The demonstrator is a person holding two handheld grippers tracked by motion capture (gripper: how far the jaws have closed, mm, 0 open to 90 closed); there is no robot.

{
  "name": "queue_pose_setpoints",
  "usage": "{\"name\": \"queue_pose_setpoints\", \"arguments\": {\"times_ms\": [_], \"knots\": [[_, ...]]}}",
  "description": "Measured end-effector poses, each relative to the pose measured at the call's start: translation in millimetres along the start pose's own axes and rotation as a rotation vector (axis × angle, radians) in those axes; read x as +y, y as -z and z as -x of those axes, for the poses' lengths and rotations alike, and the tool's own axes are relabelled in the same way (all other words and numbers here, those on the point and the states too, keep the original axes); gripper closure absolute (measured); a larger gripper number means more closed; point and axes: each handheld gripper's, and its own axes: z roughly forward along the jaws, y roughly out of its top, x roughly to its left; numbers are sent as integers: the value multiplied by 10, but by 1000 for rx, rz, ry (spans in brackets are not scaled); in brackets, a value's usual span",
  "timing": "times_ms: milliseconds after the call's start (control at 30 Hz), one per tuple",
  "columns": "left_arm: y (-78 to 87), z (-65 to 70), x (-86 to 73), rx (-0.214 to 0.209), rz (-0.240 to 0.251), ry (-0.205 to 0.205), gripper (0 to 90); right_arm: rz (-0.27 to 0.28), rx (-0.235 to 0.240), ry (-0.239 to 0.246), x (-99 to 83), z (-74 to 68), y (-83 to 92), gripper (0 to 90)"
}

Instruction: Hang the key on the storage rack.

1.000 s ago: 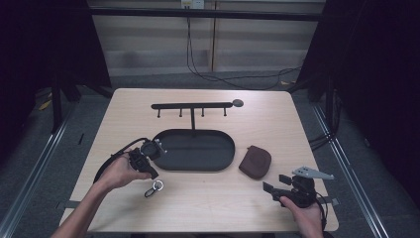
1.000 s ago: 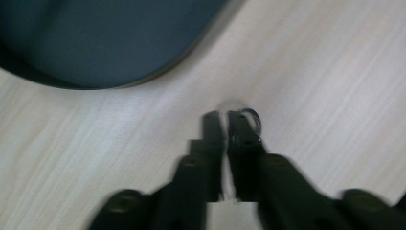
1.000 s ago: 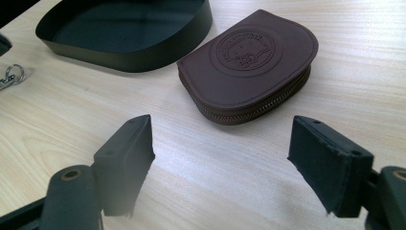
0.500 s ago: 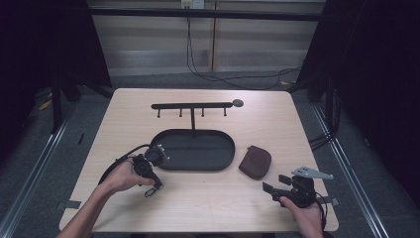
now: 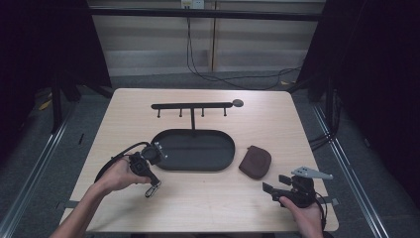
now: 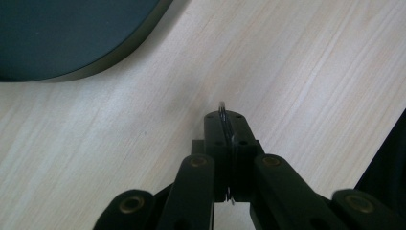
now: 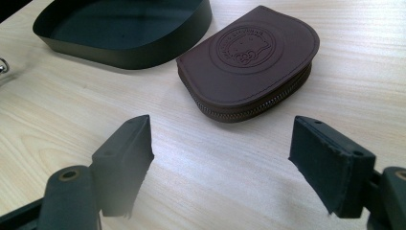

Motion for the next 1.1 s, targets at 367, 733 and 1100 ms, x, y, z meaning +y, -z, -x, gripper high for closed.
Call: {"name": "queue_pose_setpoints", "arguments": {"times_ms": [367, 733, 1100], "knots": [[348, 0, -67, 70, 55, 22, 895, -1, 0, -1, 0, 1, 0, 222], [561, 20, -78, 94, 51, 10, 895, -3, 2, -1, 2, 2, -6, 221], [719, 62, -48, 122, 45, 1, 895, -3, 2, 1, 3, -1, 0, 221]]}}
